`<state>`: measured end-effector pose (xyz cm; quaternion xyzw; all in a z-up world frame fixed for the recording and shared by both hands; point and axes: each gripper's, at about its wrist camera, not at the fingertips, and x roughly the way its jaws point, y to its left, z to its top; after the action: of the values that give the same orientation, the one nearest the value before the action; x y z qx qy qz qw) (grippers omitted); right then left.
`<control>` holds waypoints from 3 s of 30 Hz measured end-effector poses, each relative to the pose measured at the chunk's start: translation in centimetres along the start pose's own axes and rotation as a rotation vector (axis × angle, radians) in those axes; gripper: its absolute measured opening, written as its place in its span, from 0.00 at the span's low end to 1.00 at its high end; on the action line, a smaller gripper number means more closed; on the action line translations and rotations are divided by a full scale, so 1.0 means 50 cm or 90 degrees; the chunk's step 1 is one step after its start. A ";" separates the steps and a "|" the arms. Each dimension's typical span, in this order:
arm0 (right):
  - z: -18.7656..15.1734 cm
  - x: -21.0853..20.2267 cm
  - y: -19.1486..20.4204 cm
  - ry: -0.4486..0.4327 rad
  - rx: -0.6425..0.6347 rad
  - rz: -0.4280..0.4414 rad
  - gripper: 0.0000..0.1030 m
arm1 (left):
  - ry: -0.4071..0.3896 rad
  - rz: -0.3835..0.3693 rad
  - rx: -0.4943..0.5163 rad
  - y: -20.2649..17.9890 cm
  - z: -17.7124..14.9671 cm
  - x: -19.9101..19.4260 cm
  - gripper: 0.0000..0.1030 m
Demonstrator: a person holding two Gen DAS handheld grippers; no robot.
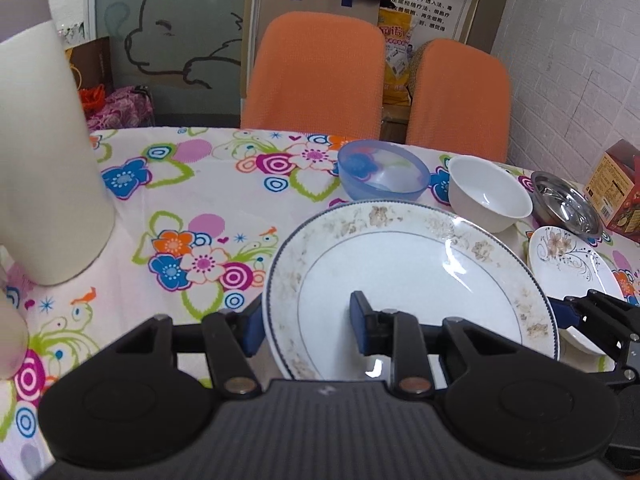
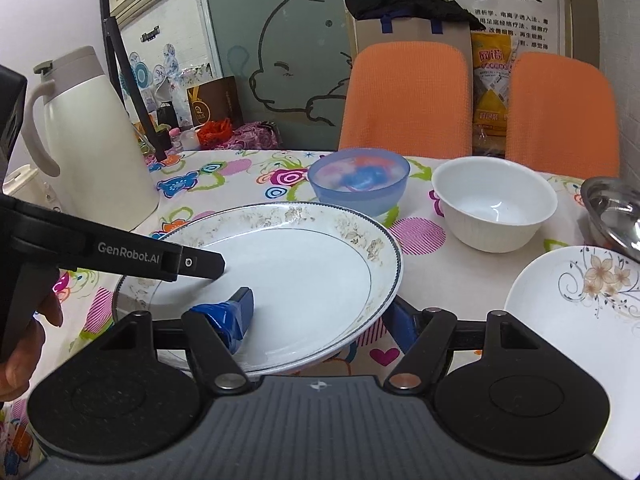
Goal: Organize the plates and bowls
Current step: 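Carry the gold-rimmed plate with the left gripper onto the green plate, then move the left gripper toward the floral-print white plate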
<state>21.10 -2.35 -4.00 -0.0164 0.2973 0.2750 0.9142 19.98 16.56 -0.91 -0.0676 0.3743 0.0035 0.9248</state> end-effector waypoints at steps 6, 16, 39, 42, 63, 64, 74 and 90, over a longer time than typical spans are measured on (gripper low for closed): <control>-0.036 -0.091 0.048 -0.031 -0.010 0.010 0.55 | -0.011 -0.002 0.015 -0.020 -0.089 -0.095 0.27; -0.163 -0.203 0.091 -0.027 0.039 -0.001 0.56 | 0.011 0.005 0.023 -0.040 -0.229 -0.142 0.28; -0.196 -0.212 0.072 -0.040 0.042 -0.041 0.59 | -0.067 -0.013 -0.004 -0.007 -0.200 -0.190 0.89; -0.197 -0.215 0.061 -0.036 0.055 -0.036 0.60 | -0.046 -0.020 -0.008 -0.028 -0.188 -0.162 0.91; -0.209 -0.306 -0.193 -0.069 0.210 -0.165 0.61 | -0.030 -0.023 0.106 -0.253 -0.084 -0.063 0.99; -0.211 -0.310 -0.203 -0.071 0.215 -0.170 0.62 | -0.029 -0.021 0.110 -0.258 -0.084 -0.060 0.99; -0.199 -0.318 -0.286 -0.082 0.228 -0.176 0.62 | 0.027 -0.093 0.104 -0.313 -0.014 0.008 0.99; -0.098 -0.155 -0.377 0.025 0.139 -0.180 0.62 | 0.145 -0.139 0.084 -0.388 0.052 0.229 0.99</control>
<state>22.94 -23.09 -6.27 0.0357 0.3377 0.1096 0.9342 31.15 -2.84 -4.63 -0.0467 0.4664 -0.1296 0.8738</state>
